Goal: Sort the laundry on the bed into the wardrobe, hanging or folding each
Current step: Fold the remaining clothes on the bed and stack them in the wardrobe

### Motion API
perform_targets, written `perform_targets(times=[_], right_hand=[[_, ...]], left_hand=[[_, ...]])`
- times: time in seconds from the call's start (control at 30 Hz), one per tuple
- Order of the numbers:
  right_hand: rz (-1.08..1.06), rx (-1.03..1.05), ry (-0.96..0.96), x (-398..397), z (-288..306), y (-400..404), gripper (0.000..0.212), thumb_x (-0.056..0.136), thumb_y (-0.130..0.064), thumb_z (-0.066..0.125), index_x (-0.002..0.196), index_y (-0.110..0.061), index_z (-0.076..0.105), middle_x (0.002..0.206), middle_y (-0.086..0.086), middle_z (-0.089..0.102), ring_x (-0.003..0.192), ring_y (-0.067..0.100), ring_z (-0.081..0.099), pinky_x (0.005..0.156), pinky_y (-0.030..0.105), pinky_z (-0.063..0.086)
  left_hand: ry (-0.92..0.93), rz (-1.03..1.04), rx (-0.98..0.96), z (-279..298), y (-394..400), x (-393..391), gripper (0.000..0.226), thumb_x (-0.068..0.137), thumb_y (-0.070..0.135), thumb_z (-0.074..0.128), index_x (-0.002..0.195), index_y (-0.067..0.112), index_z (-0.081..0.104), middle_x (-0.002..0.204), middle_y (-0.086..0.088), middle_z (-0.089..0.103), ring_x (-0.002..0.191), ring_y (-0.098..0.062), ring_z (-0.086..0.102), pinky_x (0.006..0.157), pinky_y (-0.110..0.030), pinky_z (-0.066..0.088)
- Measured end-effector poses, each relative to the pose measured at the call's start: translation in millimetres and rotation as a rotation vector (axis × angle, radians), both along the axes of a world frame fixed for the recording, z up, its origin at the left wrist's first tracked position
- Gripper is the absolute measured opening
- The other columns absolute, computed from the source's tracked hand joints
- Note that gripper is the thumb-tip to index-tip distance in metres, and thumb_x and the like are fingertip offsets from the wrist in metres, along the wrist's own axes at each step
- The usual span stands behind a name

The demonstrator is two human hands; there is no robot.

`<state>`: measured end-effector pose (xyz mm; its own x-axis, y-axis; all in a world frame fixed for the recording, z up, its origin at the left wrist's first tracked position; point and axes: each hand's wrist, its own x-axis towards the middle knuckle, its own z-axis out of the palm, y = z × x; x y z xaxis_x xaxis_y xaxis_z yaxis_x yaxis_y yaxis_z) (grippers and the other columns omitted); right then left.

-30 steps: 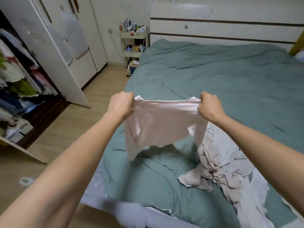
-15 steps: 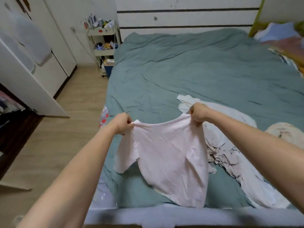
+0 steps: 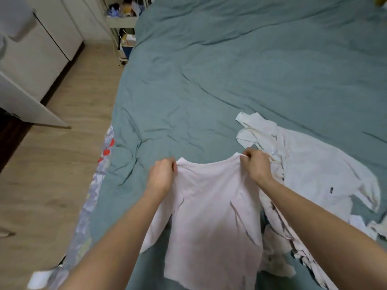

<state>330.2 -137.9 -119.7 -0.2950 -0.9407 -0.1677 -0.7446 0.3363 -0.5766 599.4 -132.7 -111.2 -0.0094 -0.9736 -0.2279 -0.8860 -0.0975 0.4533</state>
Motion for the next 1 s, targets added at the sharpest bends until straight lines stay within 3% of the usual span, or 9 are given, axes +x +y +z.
perform_targets(times=[0.13, 0.37, 0.43, 0.5, 0.57, 0.63, 0.77, 0.87, 1.0], right_hand=[[0.011, -0.069, 0.021, -4, -49, -46, 0.012, 0.083, -0.005, 0.053, 0.078, 0.0, 0.062, 0.079, 0.016, 0.064, 0.082, 0.033, 0.056, 0.067, 0.037, 0.039], [-0.021, -0.059, 0.012, -9, -104, -92, 0.013, 0.086, -0.004, 0.049, 0.086, -0.004, 0.062, 0.089, 0.012, 0.063, 0.092, 0.032, 0.055, 0.067, 0.029, 0.029], [0.012, 0.049, -0.048, -11, -115, -93, 0.015, 0.086, -0.004, 0.049, 0.092, -0.005, 0.062, 0.093, 0.011, 0.063, 0.096, 0.032, 0.055, 0.069, 0.029, 0.032], [0.135, 0.208, -0.079, -13, -122, -90, 0.025, 0.087, -0.007, 0.053, 0.111, -0.007, 0.06, 0.109, 0.012, 0.063, 0.106, 0.032, 0.055, 0.075, 0.028, 0.034], [0.245, 0.295, -0.093, -16, -124, -84, 0.046, 0.089, -0.012, 0.057, 0.134, -0.008, 0.047, 0.134, 0.011, 0.053, 0.123, 0.028, 0.048, 0.09, 0.027, 0.033], [0.178, 0.22, -0.151, -18, -121, -71, 0.056, 0.092, -0.016, 0.057, 0.143, -0.009, 0.036, 0.146, 0.007, 0.041, 0.133, 0.024, 0.039, 0.103, 0.027, 0.028], [-0.127, 0.058, -0.233, -26, -107, -18, 0.04, 0.092, -0.017, 0.057, 0.13, -0.009, 0.047, 0.125, 0.006, 0.053, 0.118, 0.023, 0.05, 0.089, 0.022, 0.031], [-0.186, 0.133, -0.241, -34, -104, 31, 0.035, 0.088, -0.022, 0.065, 0.118, -0.01, 0.051, 0.101, 0.005, 0.058, 0.094, 0.024, 0.056, 0.077, 0.028, 0.036], [-0.216, 0.305, -0.295, -36, -105, 87, 0.041, 0.08, -0.03, 0.075, 0.11, -0.014, 0.052, 0.089, 0.005, 0.064, 0.083, 0.021, 0.06, 0.078, 0.036, 0.048]], left_hand=[[-0.06, -0.027, -0.03, -45, -45, -16, 0.029, 0.084, -0.004, 0.048, 0.1, 0.009, 0.069, 0.106, -0.013, 0.061, 0.095, -0.033, 0.061, 0.08, -0.038, 0.047], [-0.024, -0.104, -0.055, -98, -96, -28, 0.016, 0.077, -0.009, 0.047, 0.078, 0.002, 0.058, 0.098, -0.016, 0.059, 0.088, -0.038, 0.056, 0.071, -0.035, 0.037], [-0.036, -0.138, 0.034, -110, -98, -30, 0.021, 0.081, -0.005, 0.045, 0.096, -0.002, 0.059, 0.122, -0.019, 0.055, 0.111, -0.038, 0.05, 0.089, -0.035, 0.037], [-0.099, -0.189, 0.201, -117, -98, -31, 0.039, 0.087, 0.001, 0.048, 0.126, -0.002, 0.047, 0.148, -0.021, 0.032, 0.134, -0.038, 0.03, 0.108, -0.036, 0.025], [-0.123, -0.184, 0.304, -120, -96, -30, 0.057, 0.089, 0.007, 0.05, 0.141, 0.001, 0.029, 0.155, -0.021, 0.013, 0.142, -0.04, 0.013, 0.114, -0.038, 0.017], [-0.124, -0.123, 0.277, -119, -87, -29, 0.067, 0.092, 0.01, 0.049, 0.15, 0.004, 0.015, 0.159, -0.019, 0.004, 0.146, -0.038, 0.003, 0.117, -0.038, 0.009], [-0.022, -0.117, 0.093, -107, -53, -31, 0.055, 0.091, 0.007, 0.049, 0.144, 0.001, 0.034, 0.152, -0.018, 0.03, 0.142, -0.031, 0.023, 0.116, -0.033, 0.018], [0.028, -0.261, 0.1, -108, -26, -39, 0.033, 0.086, 0.006, 0.052, 0.118, -0.002, 0.055, 0.125, -0.016, 0.054, 0.12, -0.031, 0.045, 0.1, -0.035, 0.036], [0.08, -0.413, 0.063, -116, 6, -60, 0.028, 0.085, 0.011, 0.052, 0.108, -0.002, 0.06, 0.115, -0.016, 0.059, 0.111, -0.025, 0.044, 0.094, -0.042, 0.039]])
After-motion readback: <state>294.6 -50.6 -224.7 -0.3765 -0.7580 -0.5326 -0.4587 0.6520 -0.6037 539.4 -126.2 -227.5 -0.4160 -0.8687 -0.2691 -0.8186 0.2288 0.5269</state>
